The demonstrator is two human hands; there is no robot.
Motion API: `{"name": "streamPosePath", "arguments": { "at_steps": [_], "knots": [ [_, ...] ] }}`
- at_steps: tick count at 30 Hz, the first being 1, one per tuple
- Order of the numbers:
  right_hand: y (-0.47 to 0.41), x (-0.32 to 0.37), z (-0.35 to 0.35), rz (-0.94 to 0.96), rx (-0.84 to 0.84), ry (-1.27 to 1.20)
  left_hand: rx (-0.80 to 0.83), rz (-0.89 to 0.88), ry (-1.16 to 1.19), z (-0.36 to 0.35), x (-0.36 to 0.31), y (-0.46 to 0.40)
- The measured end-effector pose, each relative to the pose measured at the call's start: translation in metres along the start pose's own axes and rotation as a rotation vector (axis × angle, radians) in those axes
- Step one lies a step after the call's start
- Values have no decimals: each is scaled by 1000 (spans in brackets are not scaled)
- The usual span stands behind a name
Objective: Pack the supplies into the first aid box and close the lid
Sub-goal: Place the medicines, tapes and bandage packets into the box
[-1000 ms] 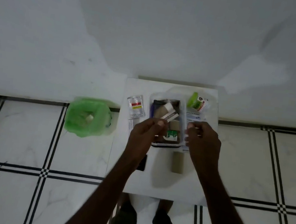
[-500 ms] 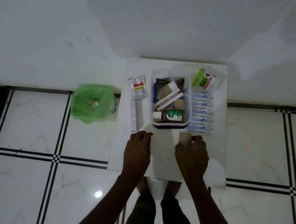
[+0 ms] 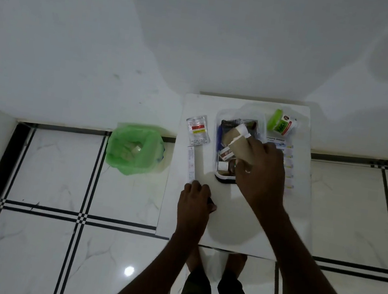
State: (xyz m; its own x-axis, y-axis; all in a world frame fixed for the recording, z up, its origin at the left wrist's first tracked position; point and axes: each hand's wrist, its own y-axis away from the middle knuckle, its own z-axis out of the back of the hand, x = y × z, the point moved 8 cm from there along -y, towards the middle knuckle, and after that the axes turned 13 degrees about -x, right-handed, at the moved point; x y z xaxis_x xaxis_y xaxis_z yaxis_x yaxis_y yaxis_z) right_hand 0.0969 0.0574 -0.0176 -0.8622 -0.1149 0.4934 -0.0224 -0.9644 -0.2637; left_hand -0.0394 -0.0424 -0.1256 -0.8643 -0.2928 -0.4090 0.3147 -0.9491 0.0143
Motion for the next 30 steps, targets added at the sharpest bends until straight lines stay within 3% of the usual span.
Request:
{"name": "streamPosePath", "arguments": {
  "at_steps": [3, 7, 10, 15, 22, 26, 30],
  "knots": [
    [-14, 0, -20, 56, 133, 76, -22, -33, 16, 0, 1, 3],
    [-22, 2, -31, 108, 212, 111, 92, -76, -35, -8, -4, 15],
    [-25, 4, -39, 128, 260, 105, 89, -21, -31, -7, -4, 13],
    [-28, 8, -49, 188, 317, 132, -20, 93, 99, 20, -9, -1],
    [-25, 6, -53, 232, 362, 157, -356, 301, 402, 114, -2, -26],
    [-25, 4, -54, 213, 350, 87, -450, 204, 437, 139, -19, -64],
    [-24, 0, -62, 222, 347, 98, -392, 85, 291, 127, -49, -119]
  ]
}}
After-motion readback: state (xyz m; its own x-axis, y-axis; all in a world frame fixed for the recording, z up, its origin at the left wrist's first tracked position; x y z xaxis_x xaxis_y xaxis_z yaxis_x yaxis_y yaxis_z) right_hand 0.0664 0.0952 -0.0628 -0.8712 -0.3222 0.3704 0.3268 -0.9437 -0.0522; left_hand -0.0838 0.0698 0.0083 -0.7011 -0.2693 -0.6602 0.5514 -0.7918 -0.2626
